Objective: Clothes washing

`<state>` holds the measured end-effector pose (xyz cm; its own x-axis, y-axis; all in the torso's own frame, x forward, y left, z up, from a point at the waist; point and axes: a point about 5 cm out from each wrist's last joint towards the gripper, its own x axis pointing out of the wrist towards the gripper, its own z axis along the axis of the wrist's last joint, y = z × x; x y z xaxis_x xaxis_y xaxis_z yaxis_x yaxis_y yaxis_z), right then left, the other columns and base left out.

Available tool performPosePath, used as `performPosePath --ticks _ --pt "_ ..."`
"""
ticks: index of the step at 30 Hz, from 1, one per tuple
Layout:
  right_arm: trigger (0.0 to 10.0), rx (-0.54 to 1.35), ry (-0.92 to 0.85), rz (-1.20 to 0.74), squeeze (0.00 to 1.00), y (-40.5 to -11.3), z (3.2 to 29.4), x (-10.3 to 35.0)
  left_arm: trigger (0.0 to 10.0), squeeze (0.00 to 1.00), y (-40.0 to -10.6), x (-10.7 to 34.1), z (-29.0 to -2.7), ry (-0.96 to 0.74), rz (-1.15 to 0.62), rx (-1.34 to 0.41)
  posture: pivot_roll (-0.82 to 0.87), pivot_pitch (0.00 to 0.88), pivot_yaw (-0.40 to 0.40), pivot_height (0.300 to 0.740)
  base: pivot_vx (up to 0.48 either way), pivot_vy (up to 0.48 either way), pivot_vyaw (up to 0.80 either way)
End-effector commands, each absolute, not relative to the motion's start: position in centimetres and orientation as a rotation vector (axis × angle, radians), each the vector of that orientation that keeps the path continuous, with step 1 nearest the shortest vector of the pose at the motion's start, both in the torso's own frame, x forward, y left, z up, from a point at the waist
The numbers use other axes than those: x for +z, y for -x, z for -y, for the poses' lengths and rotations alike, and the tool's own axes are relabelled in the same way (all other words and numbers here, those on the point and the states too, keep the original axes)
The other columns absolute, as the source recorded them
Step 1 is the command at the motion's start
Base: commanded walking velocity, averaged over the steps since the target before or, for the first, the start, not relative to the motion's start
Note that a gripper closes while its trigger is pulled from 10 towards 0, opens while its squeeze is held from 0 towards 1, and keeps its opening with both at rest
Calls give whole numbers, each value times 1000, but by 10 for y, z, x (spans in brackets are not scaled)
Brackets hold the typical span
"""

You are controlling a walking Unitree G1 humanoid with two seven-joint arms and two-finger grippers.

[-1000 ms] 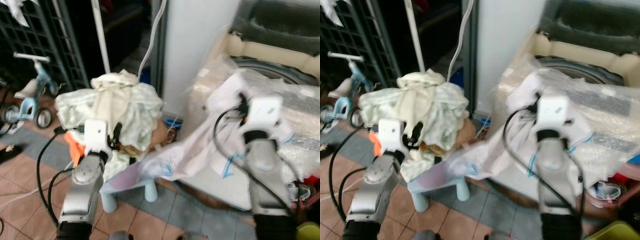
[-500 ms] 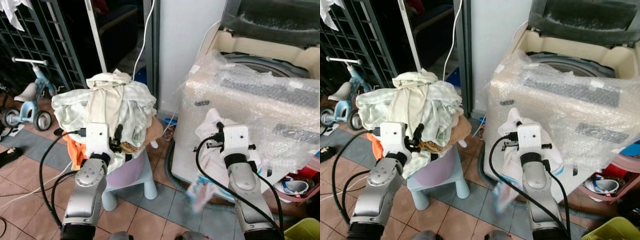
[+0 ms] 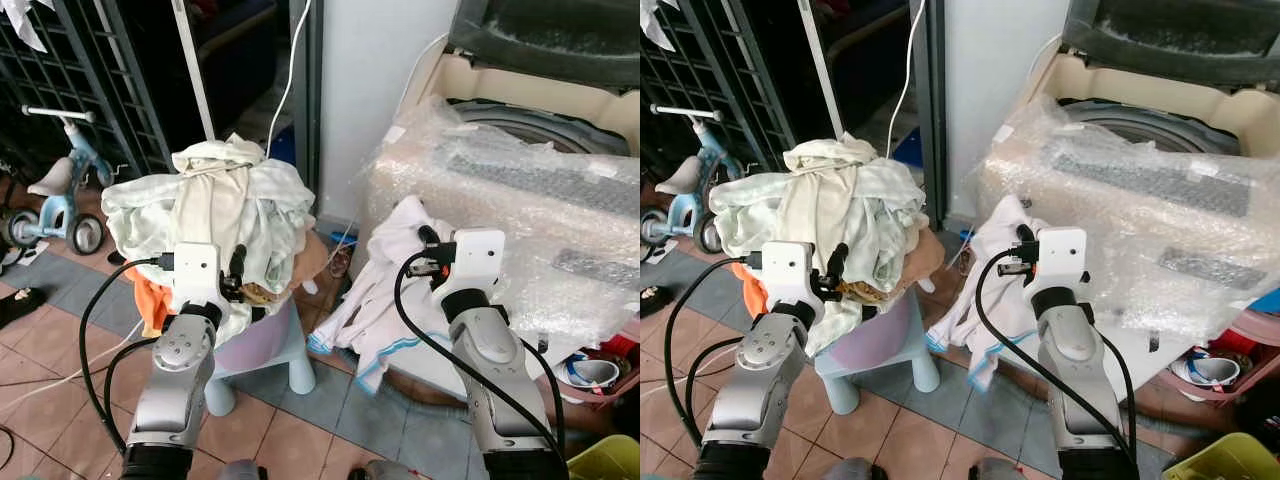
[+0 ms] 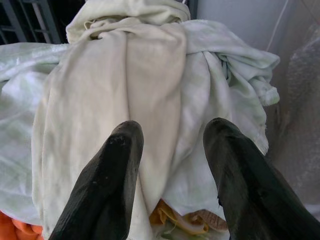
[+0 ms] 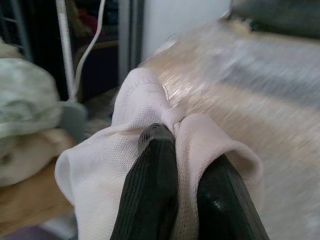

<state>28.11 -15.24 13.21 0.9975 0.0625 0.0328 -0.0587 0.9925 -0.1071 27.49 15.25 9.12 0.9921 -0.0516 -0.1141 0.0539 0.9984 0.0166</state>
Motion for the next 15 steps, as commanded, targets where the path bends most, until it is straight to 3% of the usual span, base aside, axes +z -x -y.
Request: performPosePath --ticks 1,15 --pt "10000 44 44 82 0 -287 152 147 10000 0 -277 93 -151 -15 -107 -59 -73 0 5 740 0 -289 0" --pt "10000 163 20 152 0 -290 143 170 10000 0 -277 92 -151 -11 -110 -58 -75 0 5 740 0 -266 0"
